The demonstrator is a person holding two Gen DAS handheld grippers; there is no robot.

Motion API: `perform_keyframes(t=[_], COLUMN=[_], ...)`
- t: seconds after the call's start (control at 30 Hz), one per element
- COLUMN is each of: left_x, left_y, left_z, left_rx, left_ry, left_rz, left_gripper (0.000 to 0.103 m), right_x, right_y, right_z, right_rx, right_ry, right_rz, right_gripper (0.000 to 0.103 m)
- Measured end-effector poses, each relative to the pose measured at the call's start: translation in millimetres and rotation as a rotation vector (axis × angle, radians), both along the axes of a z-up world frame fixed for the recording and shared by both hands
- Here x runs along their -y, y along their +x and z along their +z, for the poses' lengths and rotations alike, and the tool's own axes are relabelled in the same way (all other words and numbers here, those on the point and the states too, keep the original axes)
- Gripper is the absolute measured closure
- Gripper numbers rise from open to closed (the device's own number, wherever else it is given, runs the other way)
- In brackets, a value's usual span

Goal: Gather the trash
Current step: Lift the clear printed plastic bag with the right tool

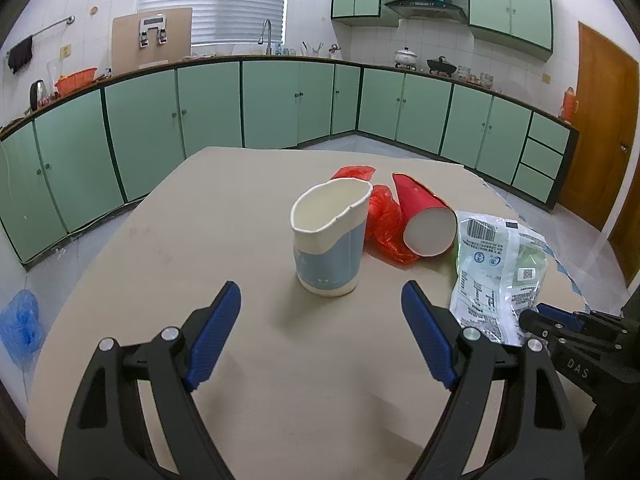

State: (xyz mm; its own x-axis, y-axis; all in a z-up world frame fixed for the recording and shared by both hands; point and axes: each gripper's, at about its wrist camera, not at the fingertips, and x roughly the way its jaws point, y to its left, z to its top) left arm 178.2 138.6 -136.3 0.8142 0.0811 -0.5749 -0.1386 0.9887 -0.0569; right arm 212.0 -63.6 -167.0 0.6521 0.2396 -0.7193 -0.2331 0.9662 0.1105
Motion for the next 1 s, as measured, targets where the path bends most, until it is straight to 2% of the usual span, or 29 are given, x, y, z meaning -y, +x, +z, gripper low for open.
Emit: perform_keyframes(t=[0.1, 0.4, 0.8, 0.83, 0.93, 1.0], left_x=[-1, -10, -12, -12, -11, -11], left_y=[4, 23, 46, 48, 53, 56], left_z=[2, 7, 3, 2, 0, -1], left_rx=[0.004, 0.001, -0.027, -0.03, -0.041, -0.047], left_ry=[-0.002, -0.002, -0.006, -0.007, -0.016, -0.019], left_rz=[0.01, 0.026, 0.012, 0.011, 0.006, 0.004], left_gripper=[0.023, 0.023, 0.024, 0.025, 0.04, 0.059], right_x=[2, 18, 9, 8, 7, 7], right_y=[0, 9, 28, 29, 33, 35], right_z=[2, 15, 30, 30, 29, 28], right_rx=[0.005, 0.036, 0.074, 0.074, 0.069, 0.064], right_ry=[0.008, 0.061, 0.063, 0.064, 0.065, 0.068], right_rz=[-0.009, -0.045, -0.009, -0.007, -0.002, -0.002], right_gripper=[0.087, 0.088, 0.088, 0.088, 0.088, 0.088])
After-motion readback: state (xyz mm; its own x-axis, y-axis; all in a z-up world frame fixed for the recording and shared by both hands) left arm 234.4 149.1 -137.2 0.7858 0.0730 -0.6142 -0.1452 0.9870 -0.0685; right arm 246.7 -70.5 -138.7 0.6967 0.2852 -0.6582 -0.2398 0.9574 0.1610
